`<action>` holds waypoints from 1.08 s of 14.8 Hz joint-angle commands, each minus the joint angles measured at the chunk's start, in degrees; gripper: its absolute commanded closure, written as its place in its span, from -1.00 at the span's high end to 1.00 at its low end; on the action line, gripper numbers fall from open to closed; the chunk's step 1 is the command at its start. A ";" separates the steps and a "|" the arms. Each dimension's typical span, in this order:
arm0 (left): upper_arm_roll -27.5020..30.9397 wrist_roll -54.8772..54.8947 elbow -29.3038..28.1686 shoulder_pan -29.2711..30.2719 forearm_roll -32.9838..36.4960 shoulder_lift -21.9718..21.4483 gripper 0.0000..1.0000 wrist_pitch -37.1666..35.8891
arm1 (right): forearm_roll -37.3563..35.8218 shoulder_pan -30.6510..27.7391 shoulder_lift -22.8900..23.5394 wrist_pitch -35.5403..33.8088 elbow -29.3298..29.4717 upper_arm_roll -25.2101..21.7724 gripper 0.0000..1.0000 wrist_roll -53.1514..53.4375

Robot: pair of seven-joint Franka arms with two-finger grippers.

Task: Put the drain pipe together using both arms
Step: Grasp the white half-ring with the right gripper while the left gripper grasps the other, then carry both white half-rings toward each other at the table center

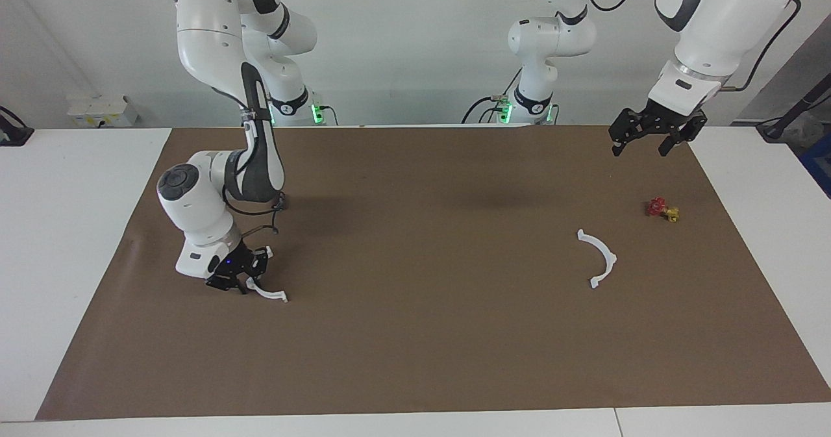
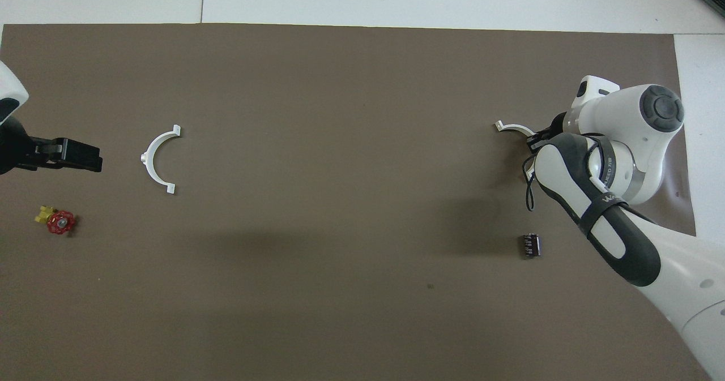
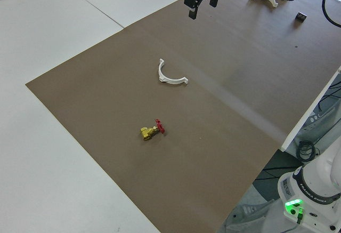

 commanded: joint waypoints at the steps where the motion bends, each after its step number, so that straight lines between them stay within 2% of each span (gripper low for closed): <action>1: 0.06 0.10 -4.28 0.71 0.10 -0.68 0.98 5.27 | 1.68 -0.05 -1.49 -1.26 0.60 0.39 -1.00 4.87; 3: 0.06 0.36 -4.63 1.76 0.10 1.60 0.90 7.73 | 0.98 3.26 -3.86 -5.12 1.22 0.22 -1.00 12.35; 7: 0.06 0.54 -10.16 2.64 0.18 5.47 0.82 16.95 | -3.14 10.39 -6.51 -9.71 2.10 0.30 -1.00 30.89; 10: 0.06 0.63 -18.40 4.04 0.18 7.24 0.72 30.37 | -3.77 17.51 -6.51 -8.84 2.18 0.39 -1.00 42.85; 13: 0.06 0.63 -19.66 4.22 0.18 11.53 0.67 36.12 | -4.20 23.92 -5.55 -8.48 2.80 0.30 -1.00 52.60; 16: 0.06 0.63 -19.58 4.22 0.18 16.19 0.57 41.66 | -10.96 28.41 -2.56 -5.86 4.29 0.48 -1.00 58.87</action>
